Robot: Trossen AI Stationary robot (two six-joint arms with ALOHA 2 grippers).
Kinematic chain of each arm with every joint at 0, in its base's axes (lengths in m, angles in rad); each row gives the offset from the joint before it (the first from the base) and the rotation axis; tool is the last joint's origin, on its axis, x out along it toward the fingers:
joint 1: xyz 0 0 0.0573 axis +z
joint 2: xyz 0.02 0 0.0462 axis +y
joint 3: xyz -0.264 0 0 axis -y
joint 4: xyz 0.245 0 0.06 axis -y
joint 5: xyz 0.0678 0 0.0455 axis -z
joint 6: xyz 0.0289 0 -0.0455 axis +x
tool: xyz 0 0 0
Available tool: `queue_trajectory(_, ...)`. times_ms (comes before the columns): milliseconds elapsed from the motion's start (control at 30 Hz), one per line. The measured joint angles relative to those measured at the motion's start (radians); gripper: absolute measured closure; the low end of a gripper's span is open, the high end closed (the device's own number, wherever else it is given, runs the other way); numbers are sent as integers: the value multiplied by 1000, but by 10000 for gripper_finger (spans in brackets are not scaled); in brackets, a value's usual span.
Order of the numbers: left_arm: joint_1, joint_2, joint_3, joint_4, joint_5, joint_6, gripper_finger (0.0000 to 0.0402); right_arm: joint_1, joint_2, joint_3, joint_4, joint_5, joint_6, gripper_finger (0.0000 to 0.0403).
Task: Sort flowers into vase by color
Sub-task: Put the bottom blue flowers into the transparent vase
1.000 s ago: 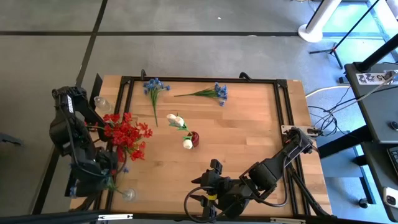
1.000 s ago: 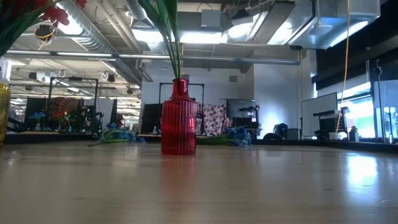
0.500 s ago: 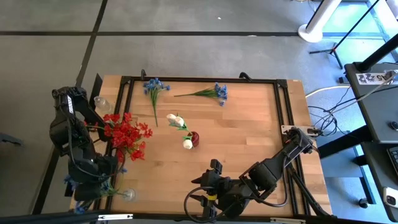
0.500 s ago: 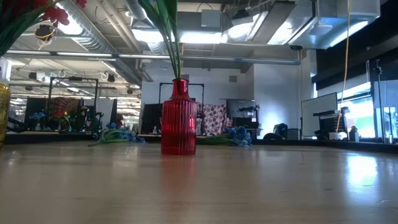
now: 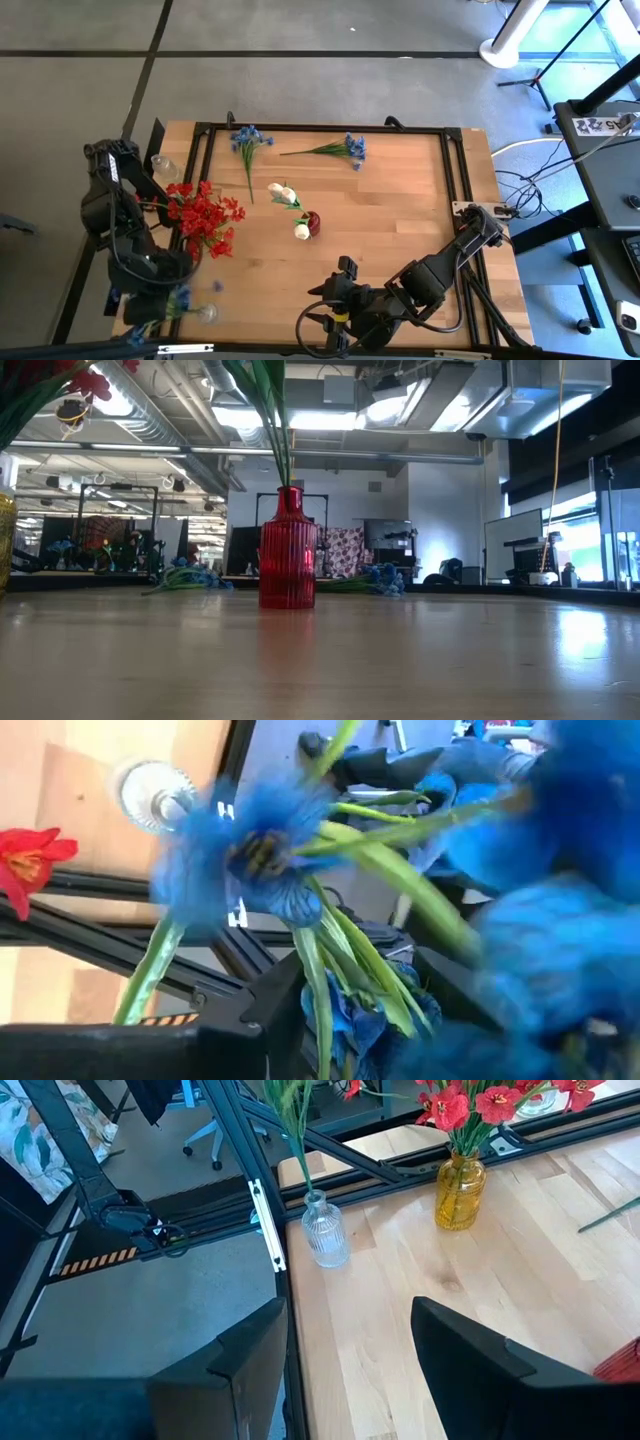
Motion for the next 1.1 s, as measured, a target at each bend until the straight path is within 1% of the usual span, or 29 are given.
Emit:
queue_trajectory(167, -4, 25, 0, -2, -37, 78, 244, 0, 0, 0, -15, 0, -1, 189)
queue_trajectory(267, -16, 55, 0, -10, -93, 155, 257, -1, 0, 0, -37, 0, -1, 189)
queue_trajectory(400, -16, 97, 0, -12, -114, 157, 269, -1, 0, 0, -79, 0, -2, 189)
queue_trajectory(467, -15, 113, 0, -16, -141, 158, 276, -1, 0, 0, -104, 0, -22, 189)
queue_trajectory(567, -15, 122, 0, -15, -140, 152, 305, -7, 0, 0, -129, 0, -52, 189)
queue_trajectory(700, -16, 122, 0, -15, -168, 101, 360, -22, 0, 0, -136, -1, -79, 189)
queue_trajectory(767, -15, 121, 0, -8, -160, 95, 375, -35, 0, 0, -136, -4, -99, 189)
queue_trajectory(833, -15, 121, 0, -9, -139, 65, 375, -48, 0, 0, -137, -24, -117, 189)
queue_trajectory(900, -10, 121, 0, -1, -126, 33, 360, -61, 0, 0, -138, -47, -132, 189)
queue_trajectory(1100, -5, 121, 0, -9, -123, 25, 278, -80, 0, 0, -152, -52, -155, 189)
